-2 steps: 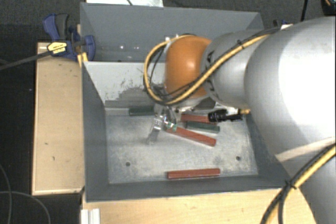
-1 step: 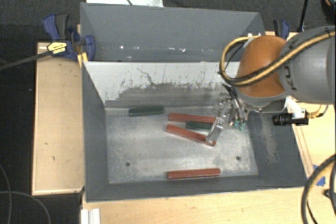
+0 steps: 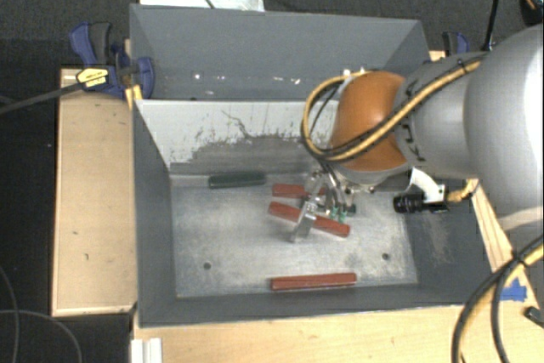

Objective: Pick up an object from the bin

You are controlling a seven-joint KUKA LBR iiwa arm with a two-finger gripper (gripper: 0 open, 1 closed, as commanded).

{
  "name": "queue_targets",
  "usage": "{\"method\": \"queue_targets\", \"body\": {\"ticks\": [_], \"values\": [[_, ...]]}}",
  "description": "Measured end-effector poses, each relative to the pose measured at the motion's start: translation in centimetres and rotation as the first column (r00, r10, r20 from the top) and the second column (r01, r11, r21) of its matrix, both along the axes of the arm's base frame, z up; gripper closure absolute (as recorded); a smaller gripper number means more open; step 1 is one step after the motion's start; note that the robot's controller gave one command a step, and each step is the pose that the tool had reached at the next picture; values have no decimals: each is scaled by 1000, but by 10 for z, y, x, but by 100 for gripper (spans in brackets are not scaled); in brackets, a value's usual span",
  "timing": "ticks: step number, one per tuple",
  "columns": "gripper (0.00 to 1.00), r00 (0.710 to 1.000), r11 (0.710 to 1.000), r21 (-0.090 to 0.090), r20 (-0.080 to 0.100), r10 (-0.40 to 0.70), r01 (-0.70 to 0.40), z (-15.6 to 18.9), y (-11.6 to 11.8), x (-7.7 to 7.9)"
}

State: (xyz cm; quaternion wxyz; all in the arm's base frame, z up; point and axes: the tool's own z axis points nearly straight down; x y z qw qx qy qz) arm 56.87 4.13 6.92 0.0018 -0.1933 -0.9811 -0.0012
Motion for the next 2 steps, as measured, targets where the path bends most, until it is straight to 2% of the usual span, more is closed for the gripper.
{"method": "queue_targets", "body": {"ticks": [1, 2], "values": [[0, 994, 994, -3, 0, -110, 110, 1, 33, -6], [100, 993, 993, -1, 7, -115, 115, 3, 32, -4]]}}
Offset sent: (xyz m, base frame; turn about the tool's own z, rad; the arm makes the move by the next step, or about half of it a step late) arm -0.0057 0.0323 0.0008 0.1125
